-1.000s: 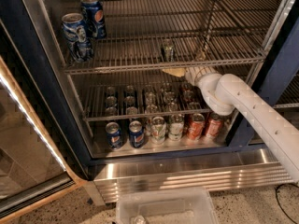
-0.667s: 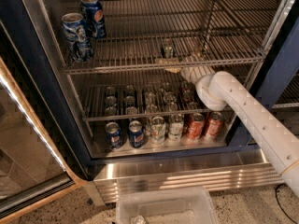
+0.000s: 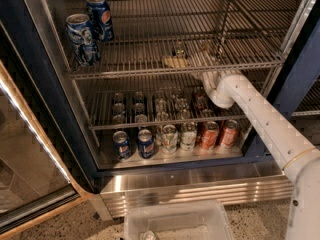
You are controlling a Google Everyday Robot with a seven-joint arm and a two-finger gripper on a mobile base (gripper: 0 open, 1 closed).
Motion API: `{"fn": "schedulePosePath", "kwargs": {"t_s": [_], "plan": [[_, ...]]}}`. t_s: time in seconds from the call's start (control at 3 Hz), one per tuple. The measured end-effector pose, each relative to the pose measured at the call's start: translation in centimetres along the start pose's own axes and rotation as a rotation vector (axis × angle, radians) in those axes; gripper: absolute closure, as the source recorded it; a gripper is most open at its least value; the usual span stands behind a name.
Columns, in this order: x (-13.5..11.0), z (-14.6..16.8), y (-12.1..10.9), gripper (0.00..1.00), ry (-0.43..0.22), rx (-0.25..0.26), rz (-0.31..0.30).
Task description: Pick 7up can from middle shelf of fridge
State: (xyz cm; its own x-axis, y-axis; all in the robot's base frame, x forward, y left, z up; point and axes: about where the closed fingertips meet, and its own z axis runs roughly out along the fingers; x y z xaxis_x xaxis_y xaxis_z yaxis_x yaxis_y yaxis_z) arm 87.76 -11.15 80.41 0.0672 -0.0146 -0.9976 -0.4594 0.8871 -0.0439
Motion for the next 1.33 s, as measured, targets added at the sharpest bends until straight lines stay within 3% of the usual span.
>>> {"fn": "schedulePosePath", "kwargs": {"t_s": [1.33], "plan": [[2.8,4.6,0.7,0.00,0.100,-0.082,0.041]]}}
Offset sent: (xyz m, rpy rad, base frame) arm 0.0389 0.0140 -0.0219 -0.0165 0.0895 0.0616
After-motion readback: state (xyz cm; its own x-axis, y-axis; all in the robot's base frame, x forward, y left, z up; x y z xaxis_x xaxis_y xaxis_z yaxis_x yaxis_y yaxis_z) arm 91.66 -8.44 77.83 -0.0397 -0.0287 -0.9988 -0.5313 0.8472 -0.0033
